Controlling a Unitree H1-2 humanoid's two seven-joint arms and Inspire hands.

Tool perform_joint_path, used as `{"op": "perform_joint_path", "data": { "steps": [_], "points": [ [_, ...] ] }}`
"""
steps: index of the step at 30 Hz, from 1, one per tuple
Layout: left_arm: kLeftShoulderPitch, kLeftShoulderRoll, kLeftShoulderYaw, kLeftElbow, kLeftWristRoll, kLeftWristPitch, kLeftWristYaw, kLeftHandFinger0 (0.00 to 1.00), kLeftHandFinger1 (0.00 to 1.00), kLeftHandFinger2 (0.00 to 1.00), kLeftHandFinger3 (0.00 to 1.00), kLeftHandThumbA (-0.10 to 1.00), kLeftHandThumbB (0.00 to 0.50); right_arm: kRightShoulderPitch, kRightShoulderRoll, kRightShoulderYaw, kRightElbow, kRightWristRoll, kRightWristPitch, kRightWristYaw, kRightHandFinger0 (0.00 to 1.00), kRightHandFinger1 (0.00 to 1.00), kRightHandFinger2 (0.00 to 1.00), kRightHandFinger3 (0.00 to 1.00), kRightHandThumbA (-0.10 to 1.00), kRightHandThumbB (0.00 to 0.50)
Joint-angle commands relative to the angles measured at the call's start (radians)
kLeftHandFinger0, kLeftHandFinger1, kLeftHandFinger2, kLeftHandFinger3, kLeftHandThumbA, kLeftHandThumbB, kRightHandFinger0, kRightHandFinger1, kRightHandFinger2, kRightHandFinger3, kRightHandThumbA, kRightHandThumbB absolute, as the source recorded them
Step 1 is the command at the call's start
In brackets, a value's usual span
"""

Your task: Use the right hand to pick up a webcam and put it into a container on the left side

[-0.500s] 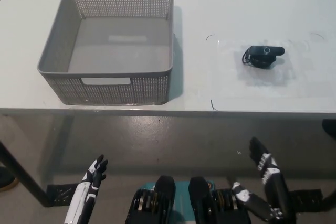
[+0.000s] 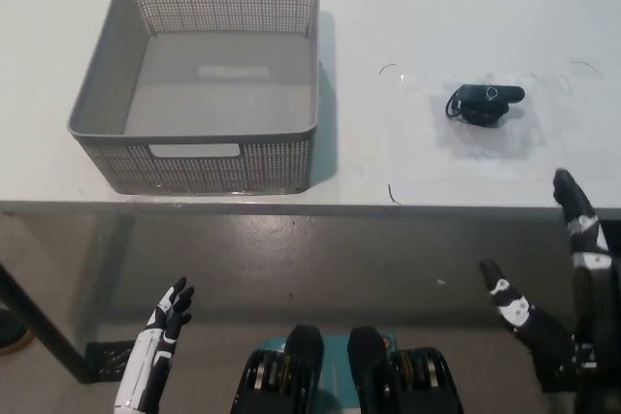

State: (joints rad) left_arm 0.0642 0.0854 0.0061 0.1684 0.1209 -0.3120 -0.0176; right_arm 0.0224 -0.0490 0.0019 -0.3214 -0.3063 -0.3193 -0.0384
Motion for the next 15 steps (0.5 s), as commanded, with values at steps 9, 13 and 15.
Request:
{"op": "perform_joint_path", "data": {
  "steps": [9,13,15],
  "points": [
    [0.05,0.007,0.015,-0.035,0.0,-0.05,0.024,1.0,1.0,1.0,1.0,0.99,0.012,-0.607,-0.317,0.069,0.131,-0.348,0.48,0.351,1.0,1.0,1.0,1.0,0.98,0.46],
    [0.064,0.007,0.015,-0.031,-0.003,-0.053,0.022,1.0,1.0,1.0,1.0,0.99,0.009,-0.765,-0.355,0.13,0.346,-0.354,0.494,0.369,1.0,1.0,1.0,1.0,1.0,0.486],
    [0.07,0.01,0.016,-0.034,-0.015,-0.051,0.014,1.0,1.0,1.0,1.0,0.99,0.016,-0.839,-0.361,0.16,0.439,-0.356,0.529,0.397,1.0,1.0,1.0,1.0,1.0,0.5]
  ]
}}
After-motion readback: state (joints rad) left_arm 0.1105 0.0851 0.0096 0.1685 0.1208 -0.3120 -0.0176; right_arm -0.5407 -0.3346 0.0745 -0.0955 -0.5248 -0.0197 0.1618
